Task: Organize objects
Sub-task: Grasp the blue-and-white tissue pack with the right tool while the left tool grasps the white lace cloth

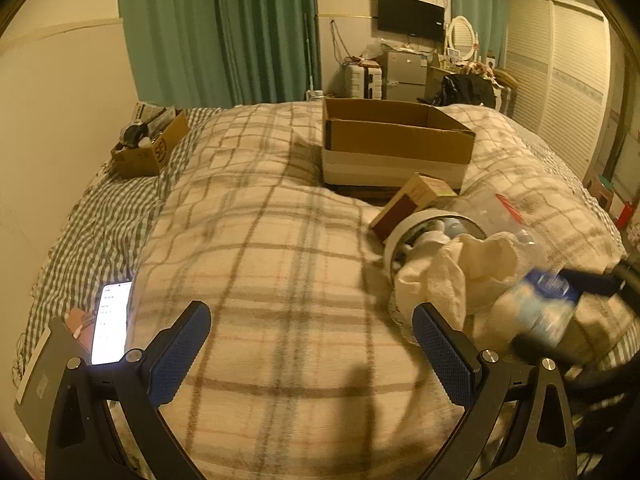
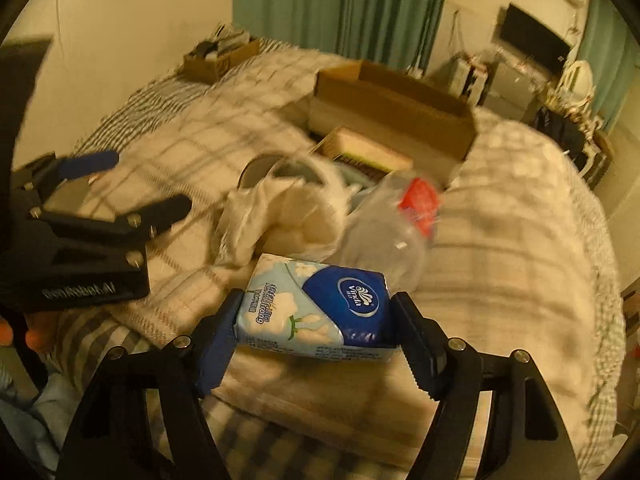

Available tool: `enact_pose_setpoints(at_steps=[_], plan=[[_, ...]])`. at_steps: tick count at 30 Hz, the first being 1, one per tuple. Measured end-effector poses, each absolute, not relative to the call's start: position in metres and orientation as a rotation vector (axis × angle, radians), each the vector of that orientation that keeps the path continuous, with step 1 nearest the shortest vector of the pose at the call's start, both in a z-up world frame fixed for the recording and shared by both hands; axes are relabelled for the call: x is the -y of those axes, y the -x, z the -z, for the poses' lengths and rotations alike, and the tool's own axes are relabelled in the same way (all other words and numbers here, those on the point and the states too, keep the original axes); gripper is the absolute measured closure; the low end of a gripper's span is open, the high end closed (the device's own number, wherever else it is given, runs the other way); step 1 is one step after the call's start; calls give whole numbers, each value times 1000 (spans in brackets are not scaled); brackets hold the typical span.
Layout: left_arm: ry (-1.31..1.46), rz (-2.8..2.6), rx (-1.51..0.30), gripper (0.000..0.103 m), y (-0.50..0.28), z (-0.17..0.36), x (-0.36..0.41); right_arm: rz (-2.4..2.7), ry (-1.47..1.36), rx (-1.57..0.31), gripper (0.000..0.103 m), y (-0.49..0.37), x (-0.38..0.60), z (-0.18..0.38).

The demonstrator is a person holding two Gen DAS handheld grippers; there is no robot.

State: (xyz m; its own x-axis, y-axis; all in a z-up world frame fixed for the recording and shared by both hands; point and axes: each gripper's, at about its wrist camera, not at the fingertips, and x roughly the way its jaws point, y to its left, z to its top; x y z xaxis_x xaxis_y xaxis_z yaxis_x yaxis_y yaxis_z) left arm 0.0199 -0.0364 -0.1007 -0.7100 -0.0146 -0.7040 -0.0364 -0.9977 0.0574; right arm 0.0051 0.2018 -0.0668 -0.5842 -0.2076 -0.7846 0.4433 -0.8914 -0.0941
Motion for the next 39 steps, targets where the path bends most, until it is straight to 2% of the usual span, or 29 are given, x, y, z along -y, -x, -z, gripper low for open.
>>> enact_pose_setpoints(at_steps=[7,15,17,19,20,22,25,27,31,39], plan=[[1173,-2839,-144,1,-10,100,8,2660,-1121,-374,31,1,-245,34],[1184,-2726,-239,4,8,111,-34,2722,-1161,-300,30,7,-277,36],[1193,-2706,-260,11,10,115,-40,2717,-1163,-302,30,6,-278,38],[1221,-2674,-263,31,13,120,-44,2710,-1170,-298,31,6,-277,40],[1230,-2663,-262,36,12,122,-44,2709,-1171,-295,31,5,-278,42],[1235,-2644,-261,66,10,124,-45,2709,-1174,-288,31,4,-279,43],[1238,-2636,-252,83,5,124,-42,2716,-1172,-285,31,3,-281,42],[1234,-2631,-217,88,0,120,-36,2724,-1166,-283,31,3,-283,41],[1213,-2639,-156,92,-9,106,-21,2736,-1149,-281,31,1,-285,37],[1101,-2695,-133,93,-19,64,-6,2725,-1085,-274,31,-3,-279,20]])
